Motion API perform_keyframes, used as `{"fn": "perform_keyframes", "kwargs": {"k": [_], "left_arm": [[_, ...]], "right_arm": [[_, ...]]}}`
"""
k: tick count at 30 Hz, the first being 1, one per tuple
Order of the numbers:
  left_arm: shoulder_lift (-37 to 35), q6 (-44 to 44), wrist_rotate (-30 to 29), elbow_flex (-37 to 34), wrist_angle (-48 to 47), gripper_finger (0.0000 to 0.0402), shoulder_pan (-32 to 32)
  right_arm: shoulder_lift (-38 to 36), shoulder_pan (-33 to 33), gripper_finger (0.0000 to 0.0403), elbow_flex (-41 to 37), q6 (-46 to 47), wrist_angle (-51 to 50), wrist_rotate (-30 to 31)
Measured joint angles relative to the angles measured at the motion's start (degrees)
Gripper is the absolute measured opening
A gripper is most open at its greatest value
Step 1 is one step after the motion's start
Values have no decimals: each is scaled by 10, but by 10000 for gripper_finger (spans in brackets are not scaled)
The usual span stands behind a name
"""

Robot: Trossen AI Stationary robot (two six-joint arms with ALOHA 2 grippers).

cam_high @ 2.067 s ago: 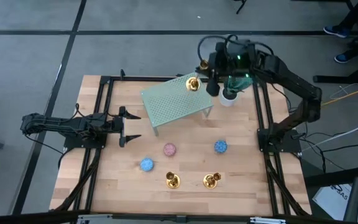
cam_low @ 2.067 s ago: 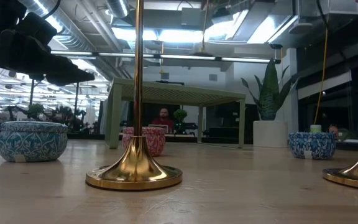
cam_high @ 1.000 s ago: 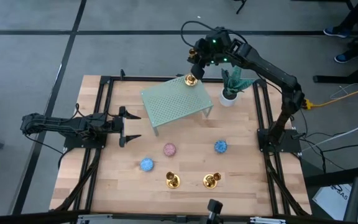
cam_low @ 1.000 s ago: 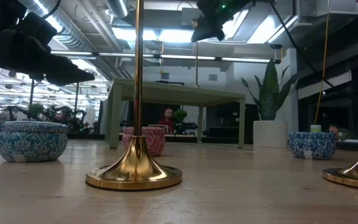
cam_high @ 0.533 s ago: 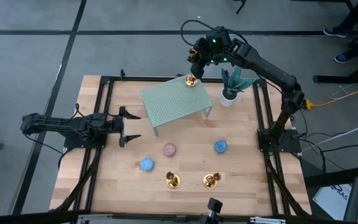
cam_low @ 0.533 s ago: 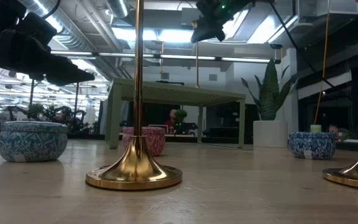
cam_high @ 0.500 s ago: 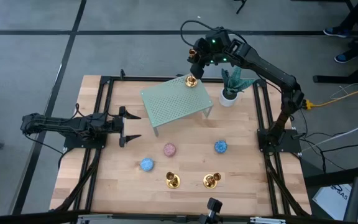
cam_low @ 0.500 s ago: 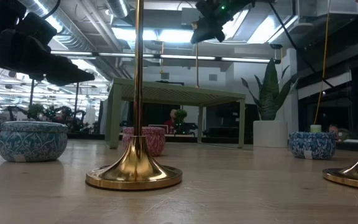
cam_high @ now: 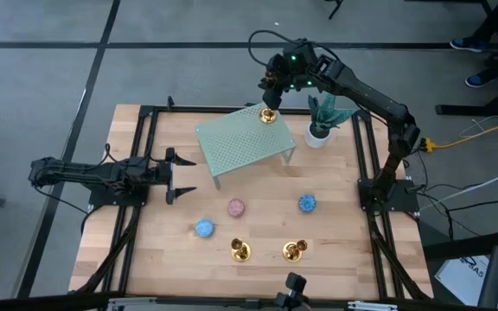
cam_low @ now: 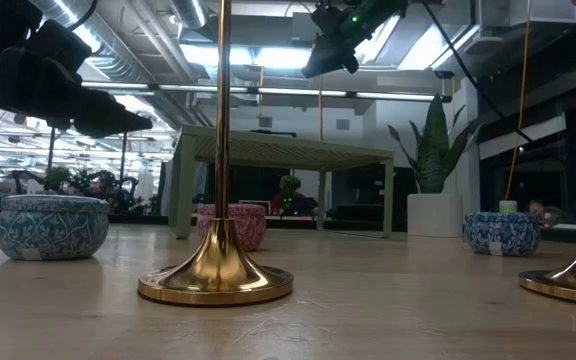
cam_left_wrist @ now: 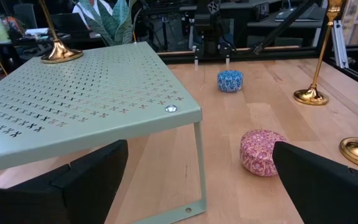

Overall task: Pick & Place candle stick holders
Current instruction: Put the right gold candle holder on the shelf

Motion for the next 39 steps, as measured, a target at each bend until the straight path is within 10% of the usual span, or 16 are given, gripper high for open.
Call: {"fn": "perform_keyframes", "kwargs": {"k": [39], "left_arm": [[0,0,0,0,0,400,0]], "right_arm": [[-51,-21,116,0,-18,-72,-33]]}}
